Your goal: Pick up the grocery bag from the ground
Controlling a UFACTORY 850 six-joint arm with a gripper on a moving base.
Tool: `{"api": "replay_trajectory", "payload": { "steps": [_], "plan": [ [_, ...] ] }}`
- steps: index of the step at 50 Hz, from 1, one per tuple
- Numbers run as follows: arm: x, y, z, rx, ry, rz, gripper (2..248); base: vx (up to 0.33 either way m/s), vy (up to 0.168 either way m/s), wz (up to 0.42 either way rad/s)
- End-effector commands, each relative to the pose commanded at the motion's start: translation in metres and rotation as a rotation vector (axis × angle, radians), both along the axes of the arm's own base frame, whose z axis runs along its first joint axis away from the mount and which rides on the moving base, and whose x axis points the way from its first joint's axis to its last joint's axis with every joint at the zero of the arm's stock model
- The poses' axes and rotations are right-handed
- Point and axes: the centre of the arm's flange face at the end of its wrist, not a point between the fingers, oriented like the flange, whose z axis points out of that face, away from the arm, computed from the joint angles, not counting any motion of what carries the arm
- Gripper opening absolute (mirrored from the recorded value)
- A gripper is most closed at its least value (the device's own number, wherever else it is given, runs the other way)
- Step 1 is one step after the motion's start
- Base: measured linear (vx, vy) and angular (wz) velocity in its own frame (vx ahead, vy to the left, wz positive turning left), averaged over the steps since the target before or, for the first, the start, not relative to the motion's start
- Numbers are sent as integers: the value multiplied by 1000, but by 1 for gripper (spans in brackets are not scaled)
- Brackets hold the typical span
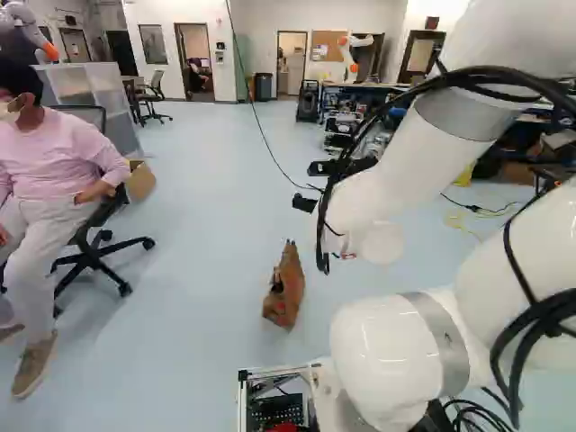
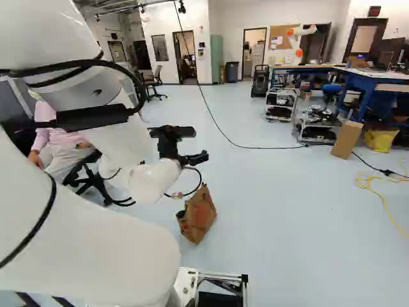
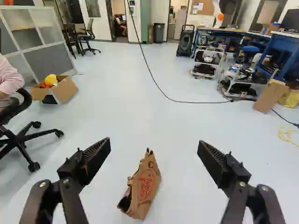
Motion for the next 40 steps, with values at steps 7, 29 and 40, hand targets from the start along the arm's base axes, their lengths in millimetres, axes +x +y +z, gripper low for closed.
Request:
{"api": "replay_trajectory", "payload": {
  "steps": [7, 29, 40],
  "plan": [
    [0, 0, 0, 0, 0, 0, 247, 0, 0, 0],
    [7, 1, -1, 0, 25, 3, 247, 0, 0, 0],
    [15, 3, -4, 0, 88, 10, 247, 0, 0, 0]
  ]
}}
